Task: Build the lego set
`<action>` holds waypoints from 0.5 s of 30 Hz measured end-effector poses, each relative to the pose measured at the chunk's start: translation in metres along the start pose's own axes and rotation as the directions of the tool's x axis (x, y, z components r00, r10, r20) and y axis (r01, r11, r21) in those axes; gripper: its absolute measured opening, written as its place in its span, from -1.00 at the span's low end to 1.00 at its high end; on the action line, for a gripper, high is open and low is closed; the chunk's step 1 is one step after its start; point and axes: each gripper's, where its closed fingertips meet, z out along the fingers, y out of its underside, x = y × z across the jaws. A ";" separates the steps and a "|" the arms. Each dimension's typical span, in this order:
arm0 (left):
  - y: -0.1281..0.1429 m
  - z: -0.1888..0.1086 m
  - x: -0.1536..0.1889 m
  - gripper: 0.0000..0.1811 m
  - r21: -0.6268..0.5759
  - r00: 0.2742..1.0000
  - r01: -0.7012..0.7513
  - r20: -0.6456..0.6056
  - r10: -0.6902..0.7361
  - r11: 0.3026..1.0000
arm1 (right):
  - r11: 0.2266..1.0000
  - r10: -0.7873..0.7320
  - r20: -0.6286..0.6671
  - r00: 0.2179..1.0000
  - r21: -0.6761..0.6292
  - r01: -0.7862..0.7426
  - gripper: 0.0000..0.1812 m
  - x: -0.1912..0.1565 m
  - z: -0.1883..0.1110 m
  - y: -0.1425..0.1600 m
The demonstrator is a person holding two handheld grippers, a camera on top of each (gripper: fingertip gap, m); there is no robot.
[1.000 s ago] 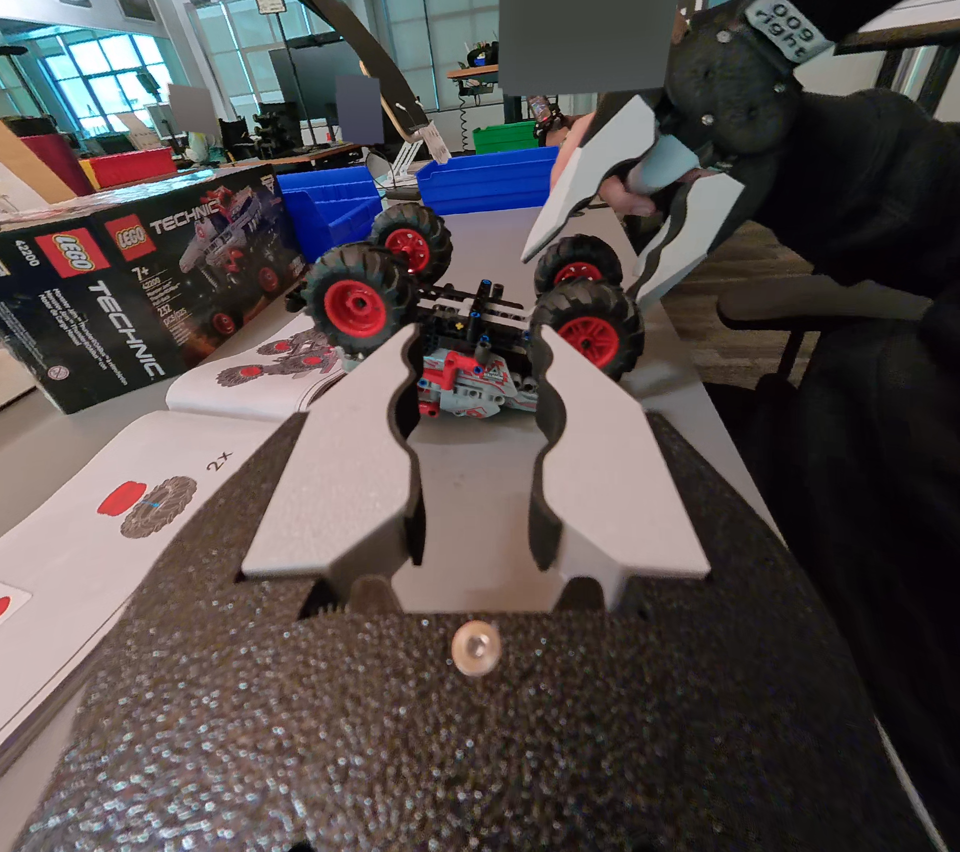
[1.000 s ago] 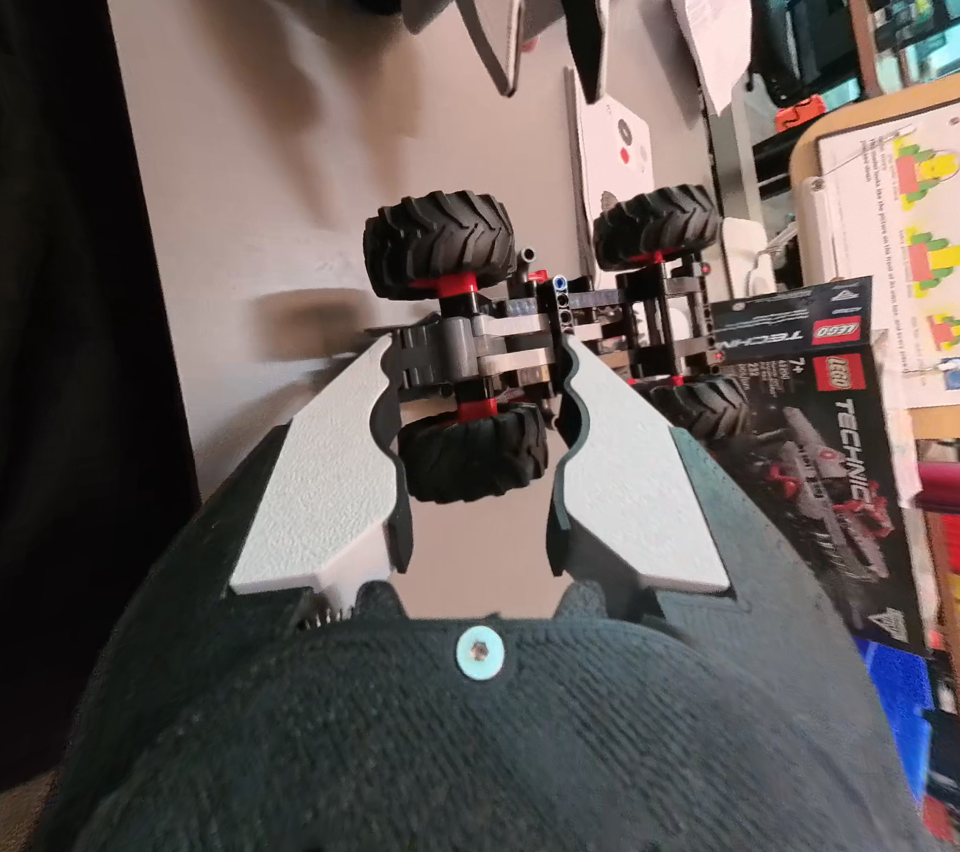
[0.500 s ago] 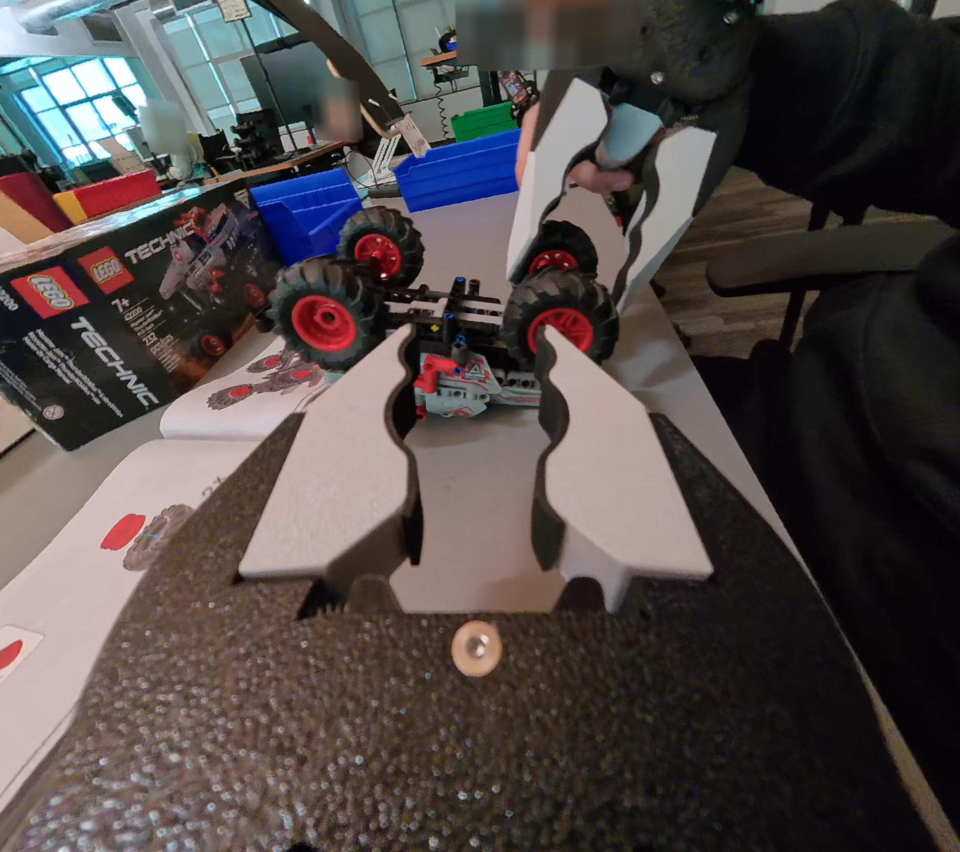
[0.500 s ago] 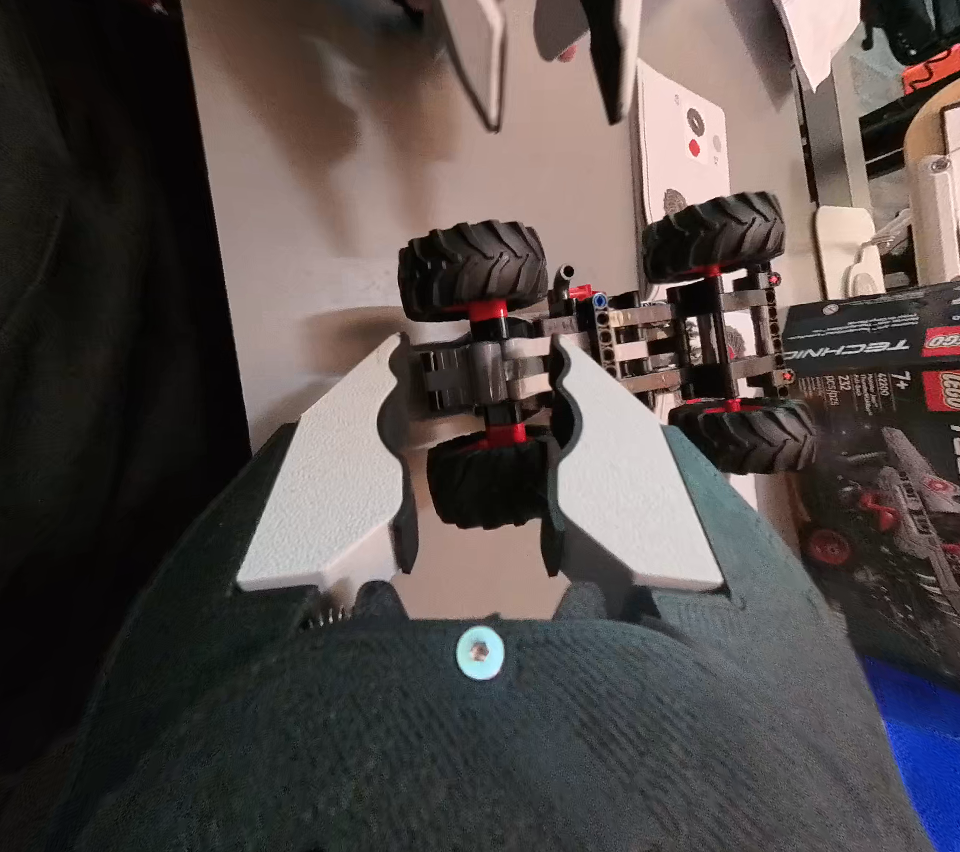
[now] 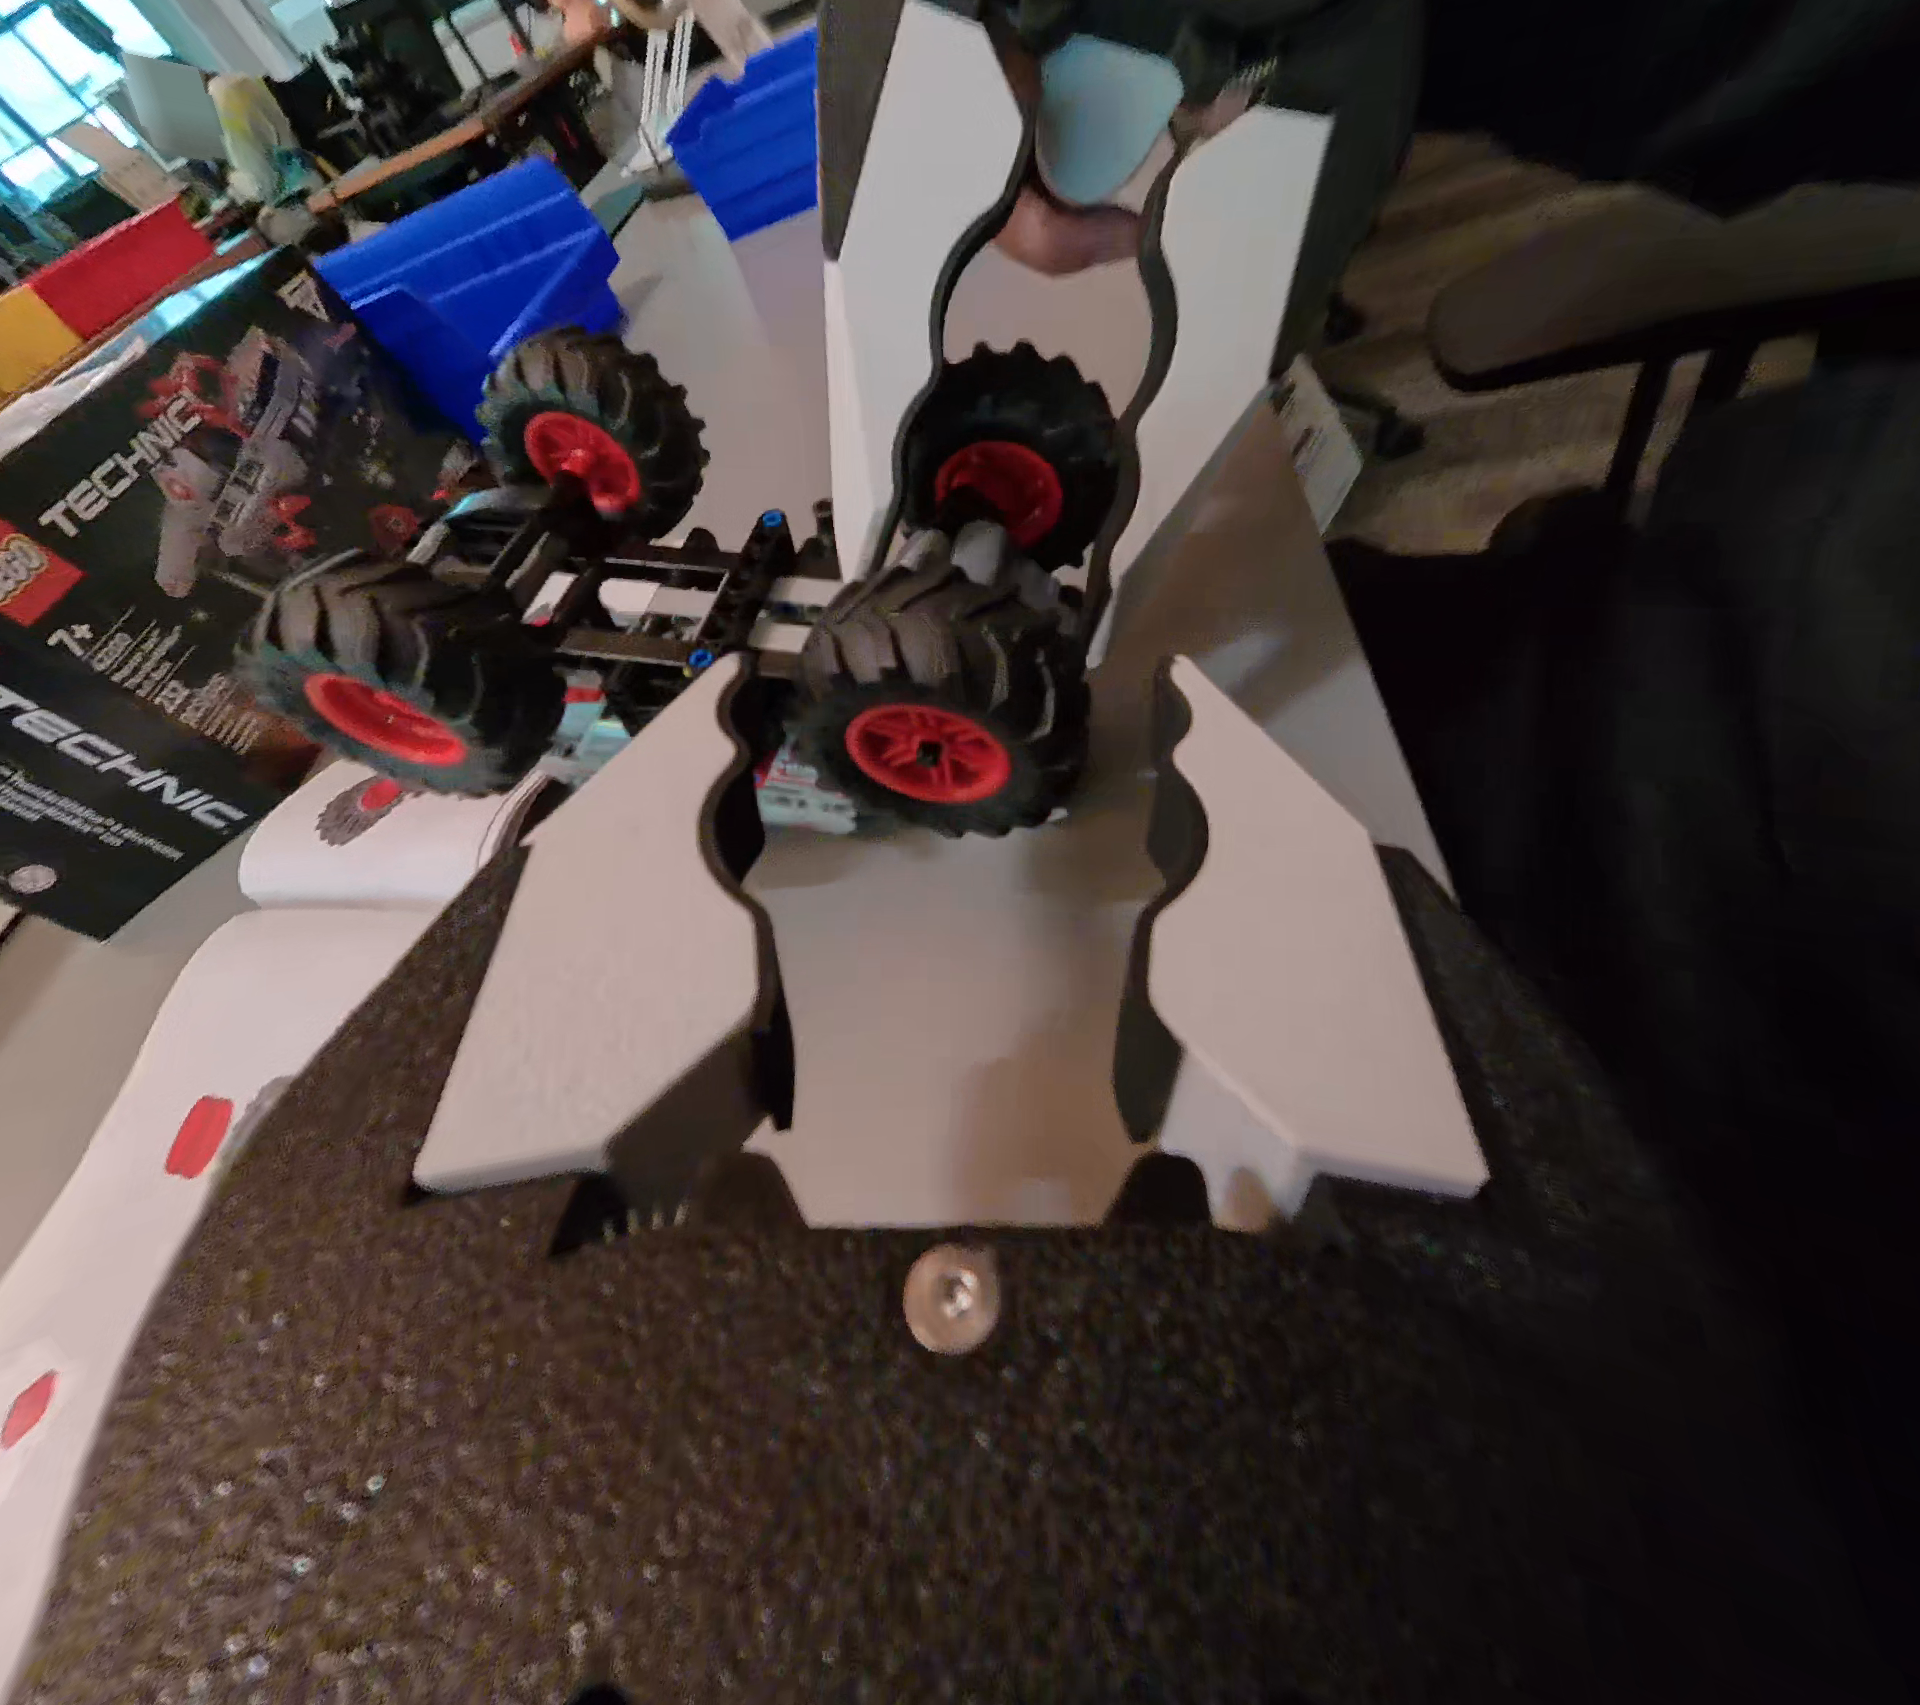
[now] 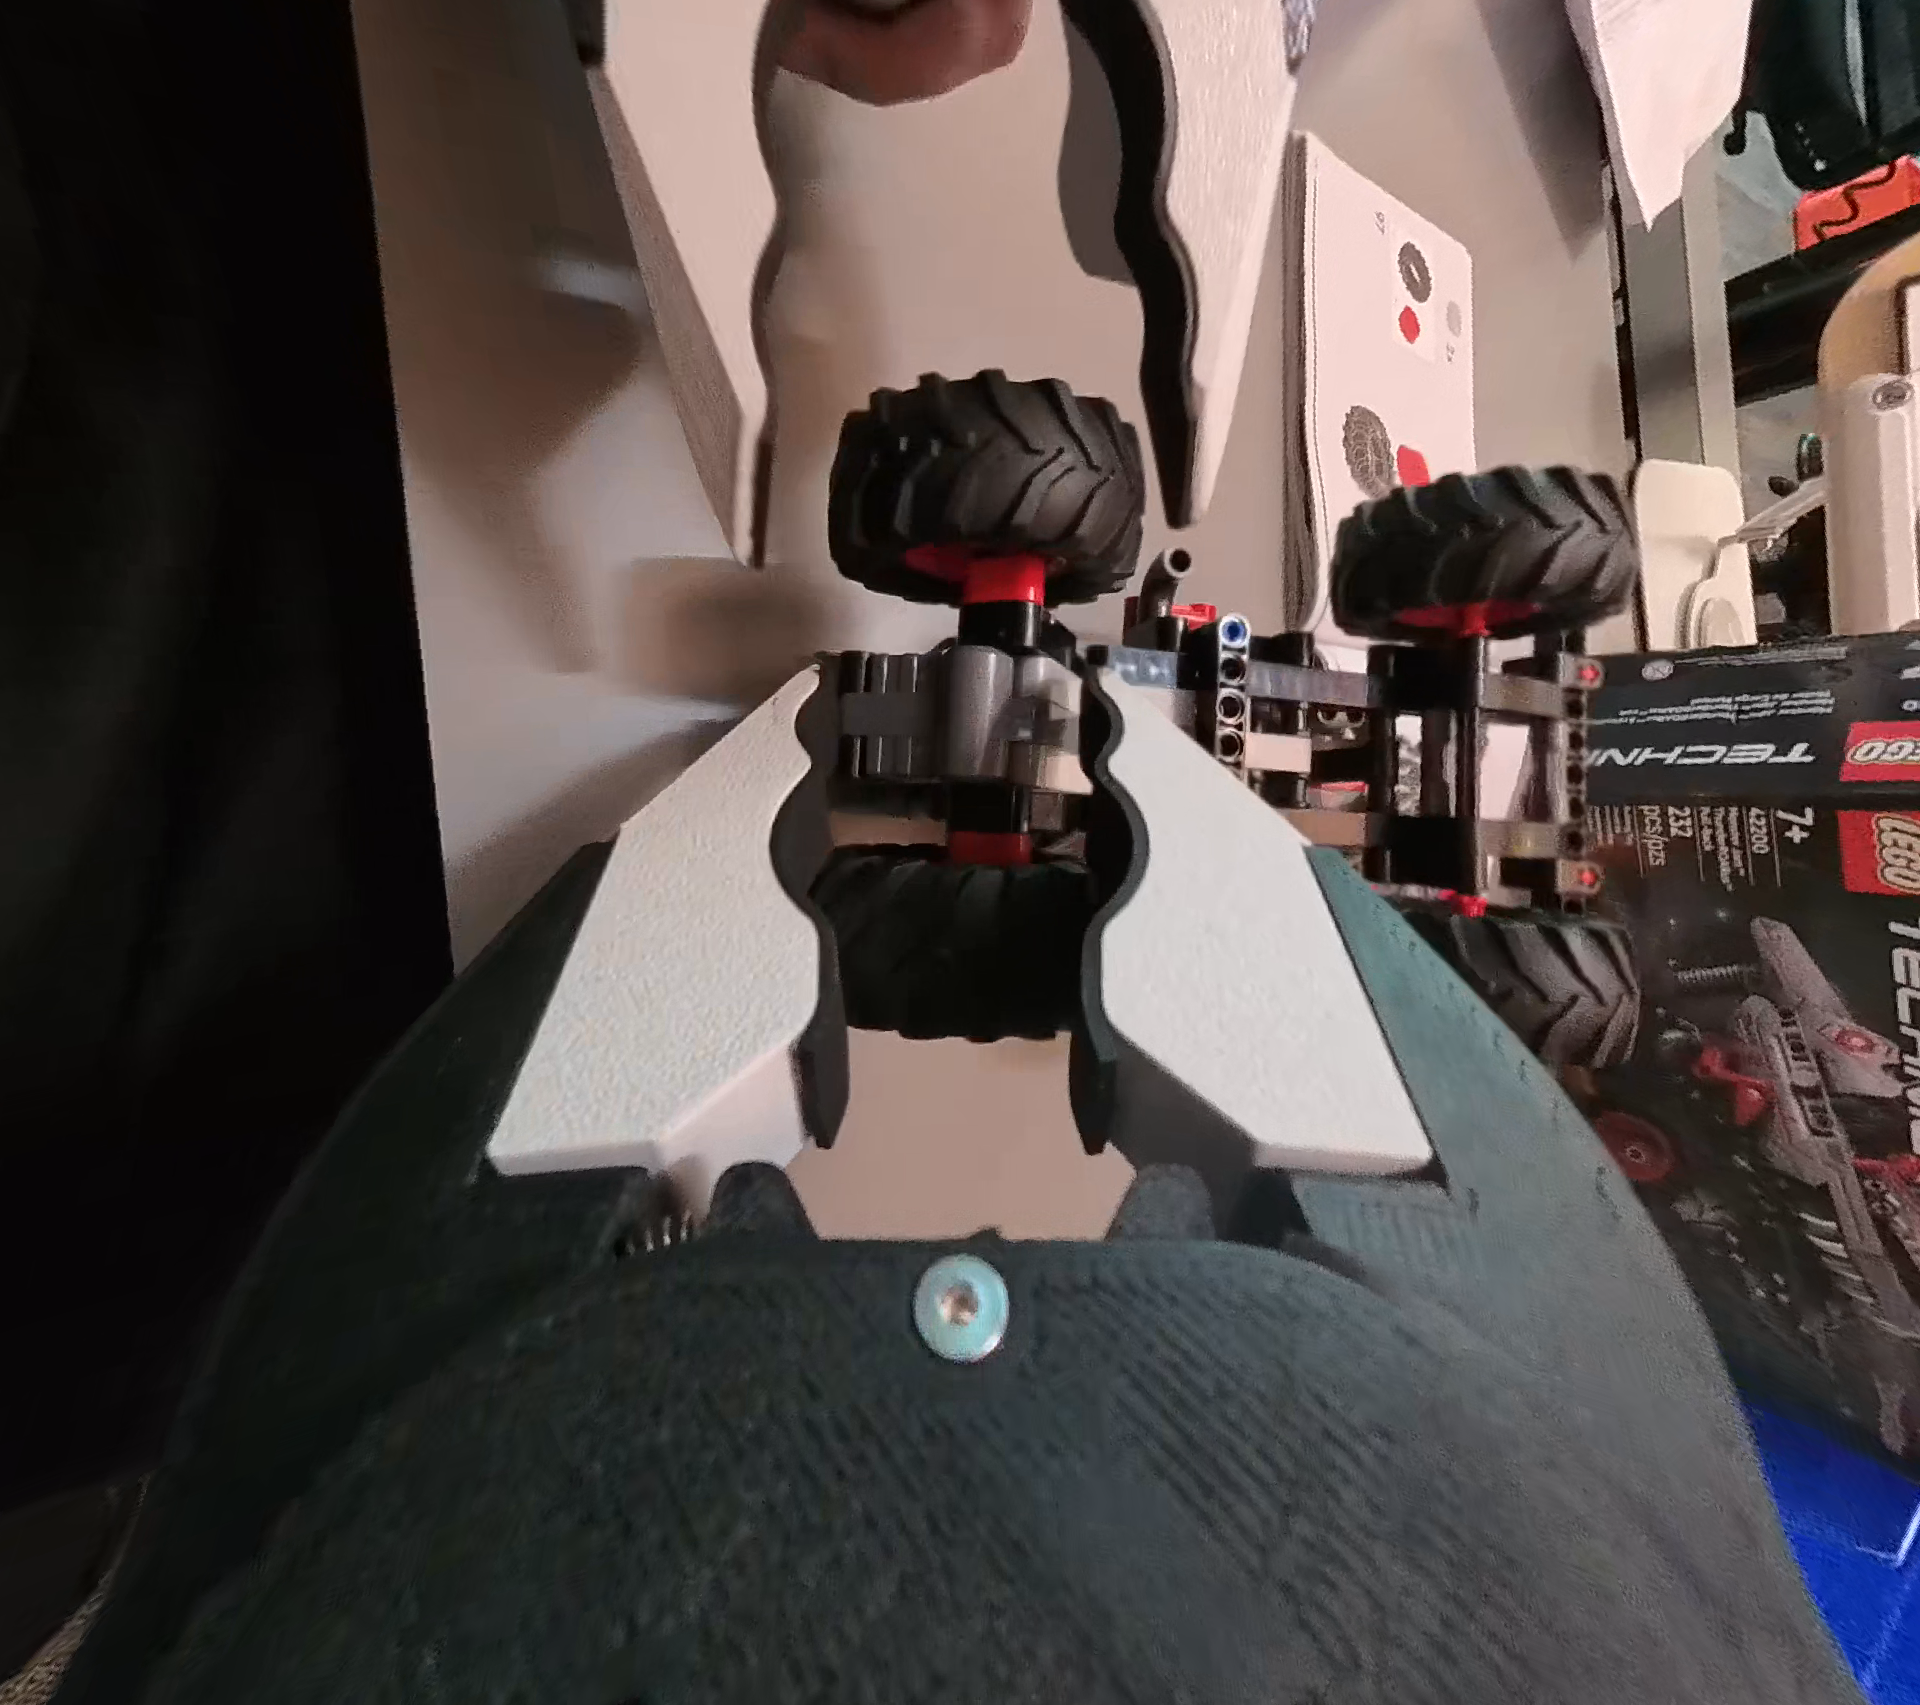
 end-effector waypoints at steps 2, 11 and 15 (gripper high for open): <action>0.003 0.003 -0.001 -0.23 -0.024 1.000 -0.024 0.010 0.024 0.999 | 1.000 -0.019 -0.004 1.000 -0.004 0.019 -0.50 -0.001 0.003 -0.002; 0.004 0.000 -0.008 -0.38 -0.035 0.999 -0.029 -0.039 0.027 0.999 | 1.000 -0.028 -0.036 0.999 -0.003 0.028 -0.57 0.004 -0.001 -0.010; -0.002 -0.001 -0.003 -0.35 -0.015 0.996 -0.019 -0.091 0.018 1.000 | 0.998 0.024 -0.092 0.995 0.064 -0.019 -0.62 0.018 -0.005 -0.017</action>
